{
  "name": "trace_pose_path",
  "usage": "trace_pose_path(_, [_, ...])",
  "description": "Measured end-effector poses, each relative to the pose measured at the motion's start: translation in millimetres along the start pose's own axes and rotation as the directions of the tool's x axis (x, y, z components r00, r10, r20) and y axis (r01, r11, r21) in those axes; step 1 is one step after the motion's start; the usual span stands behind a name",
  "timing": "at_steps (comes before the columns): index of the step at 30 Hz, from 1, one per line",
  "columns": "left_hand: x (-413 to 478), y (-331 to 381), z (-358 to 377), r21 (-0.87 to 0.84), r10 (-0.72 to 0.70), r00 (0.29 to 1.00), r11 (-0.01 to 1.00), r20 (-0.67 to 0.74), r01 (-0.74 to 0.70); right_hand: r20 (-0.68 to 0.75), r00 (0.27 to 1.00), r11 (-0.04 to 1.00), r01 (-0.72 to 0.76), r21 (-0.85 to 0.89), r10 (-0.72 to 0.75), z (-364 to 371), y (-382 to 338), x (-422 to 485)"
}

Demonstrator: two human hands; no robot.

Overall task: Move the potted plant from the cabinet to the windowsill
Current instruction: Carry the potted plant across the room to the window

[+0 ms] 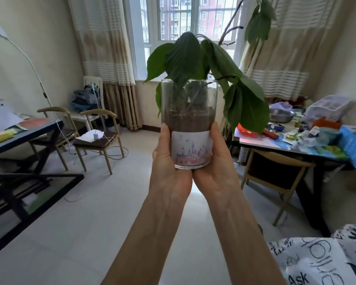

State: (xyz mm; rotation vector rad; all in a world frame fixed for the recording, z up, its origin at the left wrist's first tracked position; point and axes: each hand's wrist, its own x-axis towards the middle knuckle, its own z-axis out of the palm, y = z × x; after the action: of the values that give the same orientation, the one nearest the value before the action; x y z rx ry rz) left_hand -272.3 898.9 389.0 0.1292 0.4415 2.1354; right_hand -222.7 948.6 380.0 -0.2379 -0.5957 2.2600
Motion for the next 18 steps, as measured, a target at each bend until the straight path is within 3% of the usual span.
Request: trace_pose_path(18, [174,-50,51,-0.016,-0.006,1.000,1.000,0.027,0.007,0.089,0.996,1.000,-0.017,0.000,0.017,-46,-84,179])
